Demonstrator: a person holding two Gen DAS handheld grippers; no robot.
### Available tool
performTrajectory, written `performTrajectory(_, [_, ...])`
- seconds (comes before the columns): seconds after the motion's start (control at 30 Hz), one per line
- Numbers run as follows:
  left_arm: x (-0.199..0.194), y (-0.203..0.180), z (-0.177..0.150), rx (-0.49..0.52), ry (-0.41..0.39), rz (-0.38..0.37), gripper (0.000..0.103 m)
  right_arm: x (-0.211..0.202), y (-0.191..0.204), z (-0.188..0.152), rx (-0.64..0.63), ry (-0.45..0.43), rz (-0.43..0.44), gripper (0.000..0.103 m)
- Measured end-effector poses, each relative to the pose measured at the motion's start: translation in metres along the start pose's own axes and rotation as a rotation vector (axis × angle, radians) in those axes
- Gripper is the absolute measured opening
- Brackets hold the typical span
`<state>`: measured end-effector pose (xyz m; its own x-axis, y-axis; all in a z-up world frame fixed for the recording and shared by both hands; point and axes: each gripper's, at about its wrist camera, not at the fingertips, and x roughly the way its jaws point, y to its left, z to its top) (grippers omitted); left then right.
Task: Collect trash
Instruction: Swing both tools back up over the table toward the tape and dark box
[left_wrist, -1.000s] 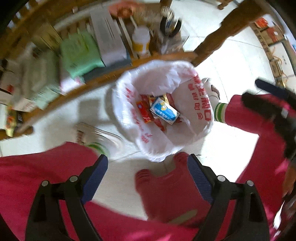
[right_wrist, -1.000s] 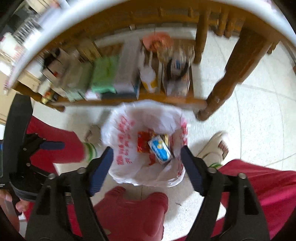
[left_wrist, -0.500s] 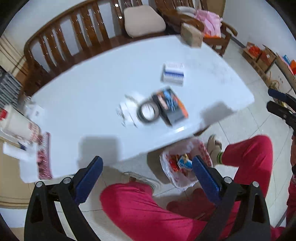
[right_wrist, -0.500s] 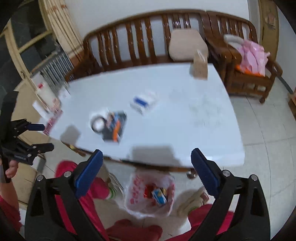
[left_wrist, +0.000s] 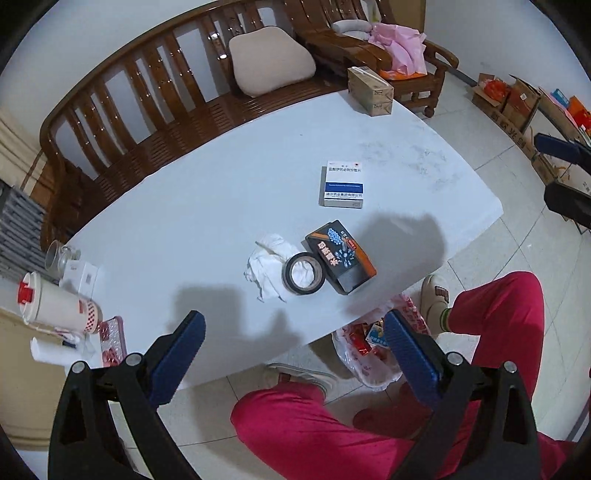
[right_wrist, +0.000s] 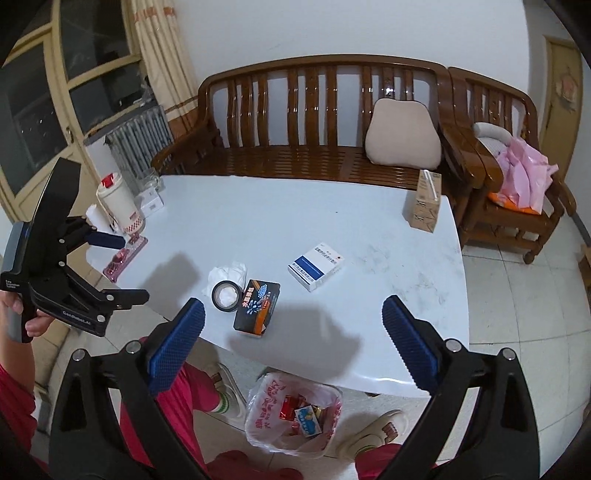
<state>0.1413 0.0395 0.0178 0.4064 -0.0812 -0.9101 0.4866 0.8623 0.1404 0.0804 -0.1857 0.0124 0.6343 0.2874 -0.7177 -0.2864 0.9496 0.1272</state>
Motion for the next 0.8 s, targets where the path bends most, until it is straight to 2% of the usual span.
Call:
performTrajectory(0.3, [0.047, 0.009, 0.006, 0.012, 0.025, 0.017, 0.094, 0.046, 0.016, 0.01, -0.063, 0.064, -0.006, 0.094])
performTrajectory(0.47, [0.08, 0.011, 0.007, 0.035, 0.039, 0.078, 0.094, 0.076, 0.025, 0.006, -0.08, 0.109, 0.014, 0.094])
performTrajectory(0.63, [0.113, 0.018, 0.01, 0.02, 0.073, 0.097, 0.083, 0.11, 0.033, -0.007, -0.083, 0.154, 0.024, 0.094])
performTrajectory(0.8, [0.135, 0.023, 0.009, 0.01, 0.097, 0.088, 0.083, 0.146, 0.04, -0.029, -0.083, 0.194, 0.021, 0.094])
